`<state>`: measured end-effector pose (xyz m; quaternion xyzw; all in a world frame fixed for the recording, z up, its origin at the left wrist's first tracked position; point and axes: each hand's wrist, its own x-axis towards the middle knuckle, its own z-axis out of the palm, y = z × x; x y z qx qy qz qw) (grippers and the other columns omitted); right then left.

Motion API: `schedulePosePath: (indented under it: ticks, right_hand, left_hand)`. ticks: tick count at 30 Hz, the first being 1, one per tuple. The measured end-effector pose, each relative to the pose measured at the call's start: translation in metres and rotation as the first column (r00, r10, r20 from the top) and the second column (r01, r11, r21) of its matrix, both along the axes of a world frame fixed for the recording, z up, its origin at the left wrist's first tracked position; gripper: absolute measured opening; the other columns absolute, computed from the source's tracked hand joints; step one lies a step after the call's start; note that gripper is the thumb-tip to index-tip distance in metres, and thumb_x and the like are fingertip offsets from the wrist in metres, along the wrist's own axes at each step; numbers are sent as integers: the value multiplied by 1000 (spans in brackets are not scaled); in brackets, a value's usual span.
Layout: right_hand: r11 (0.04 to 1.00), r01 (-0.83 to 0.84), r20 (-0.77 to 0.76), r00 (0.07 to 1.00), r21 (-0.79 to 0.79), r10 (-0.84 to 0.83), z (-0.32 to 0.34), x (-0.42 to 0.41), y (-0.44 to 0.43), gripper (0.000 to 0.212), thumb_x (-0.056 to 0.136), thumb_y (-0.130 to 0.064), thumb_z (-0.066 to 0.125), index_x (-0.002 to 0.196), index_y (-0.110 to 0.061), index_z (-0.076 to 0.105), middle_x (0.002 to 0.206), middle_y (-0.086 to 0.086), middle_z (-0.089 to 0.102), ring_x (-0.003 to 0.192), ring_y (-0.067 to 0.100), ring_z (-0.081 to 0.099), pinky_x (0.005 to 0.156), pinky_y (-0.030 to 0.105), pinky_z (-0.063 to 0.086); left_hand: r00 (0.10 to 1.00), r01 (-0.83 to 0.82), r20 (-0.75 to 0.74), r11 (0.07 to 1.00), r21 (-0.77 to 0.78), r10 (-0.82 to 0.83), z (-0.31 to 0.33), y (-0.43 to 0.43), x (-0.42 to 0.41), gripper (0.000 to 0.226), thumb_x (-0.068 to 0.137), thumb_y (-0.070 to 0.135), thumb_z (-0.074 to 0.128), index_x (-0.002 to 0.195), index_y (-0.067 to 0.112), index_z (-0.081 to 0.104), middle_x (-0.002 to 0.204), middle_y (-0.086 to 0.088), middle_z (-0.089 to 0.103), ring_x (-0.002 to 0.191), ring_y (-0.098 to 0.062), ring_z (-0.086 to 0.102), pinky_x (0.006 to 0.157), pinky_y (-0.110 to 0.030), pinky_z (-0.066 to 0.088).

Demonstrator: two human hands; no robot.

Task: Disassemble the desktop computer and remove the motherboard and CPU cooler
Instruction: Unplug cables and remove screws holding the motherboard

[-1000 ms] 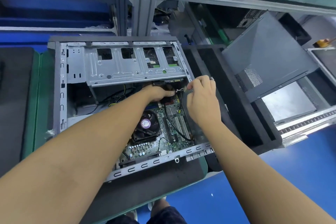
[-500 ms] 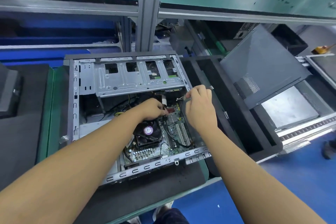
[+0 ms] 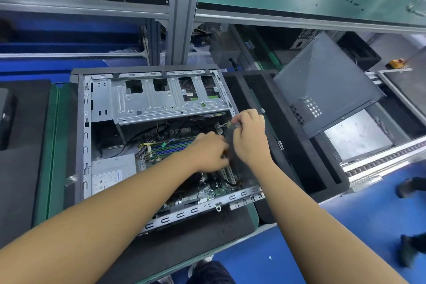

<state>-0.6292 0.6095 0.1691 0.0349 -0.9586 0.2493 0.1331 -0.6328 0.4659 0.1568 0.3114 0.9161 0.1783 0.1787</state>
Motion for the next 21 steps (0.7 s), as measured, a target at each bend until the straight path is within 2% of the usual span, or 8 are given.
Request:
schedulePosePath:
  ticks: [4,6,8,10,12,15,19,21]
  right_hand:
    - [1000,-11,-7,1000,21,11,-1,0,-1,20,88,1,42,95,-11,56,110,4,49,100,20,39,69,36,44]
    - [999,-23,-6,1000,30,23,-1,-1,0,22,87,3,42,96,-10,57,110,5,49,99,22,40,72,36,44]
    - [998,-30,1,1000,46,30,-1,-2,-1,23,85,5,42,96,-9,57,110,6,49,99,22,40,72,35,43]
    - [997,-38,-3,999,60,39,-2,-2,-1,24,84,6,41,96,-9,57,110,7,49,97,23,40,71,33,41]
    - [997,-42,-12,999,71,43,-2,-2,-1,24,84,5,42,96,-8,58,110,7,49,97,23,40,71,33,40]
    - [996,-42,-15,999,84,44,-2,-2,-1,22,85,4,44,96,-8,58,109,7,49,96,23,40,69,33,42]
    - [994,-36,-11,999,99,37,-2,-2,-3,21,85,4,45,96,-8,58,109,7,49,97,23,41,66,33,42]
    - [992,-39,-9,999,116,40,-1,-2,-3,21,85,4,46,97,-8,58,110,8,49,97,23,40,66,31,39]
  left_hand:
    - [969,238,123,938,-252,-213,-3,26,11,32,95,43,53,83,15,60,81,3,57,91,-23,54,103,-41,32]
    - [956,285,165,904,-319,-243,-6,42,15,31,97,39,53,111,13,63,105,-3,64,100,-25,58,96,-40,40]
    - [947,301,222,883,-360,-232,-9,59,19,40,99,30,53,136,14,51,133,-5,57,108,-27,57,86,-43,47]
    - [943,266,295,885,-382,-156,-15,74,21,51,101,21,52,149,13,37,150,-5,43,130,-31,48,96,-48,46]
    - [933,237,346,897,-374,-103,-18,81,21,52,101,13,50,151,9,34,153,-9,40,136,-33,44,104,-50,44]
    - [901,291,405,908,-302,-154,-21,82,19,49,97,6,54,145,4,43,142,-14,51,122,-31,55,96,-40,48]
    - [913,217,391,950,-223,-117,-31,76,15,39,95,16,59,132,5,54,124,-15,61,89,-25,55,79,-32,49]
    - [930,118,361,986,-120,-67,-43,68,13,44,93,26,64,131,6,53,125,-15,61,95,-27,58,87,-35,50]
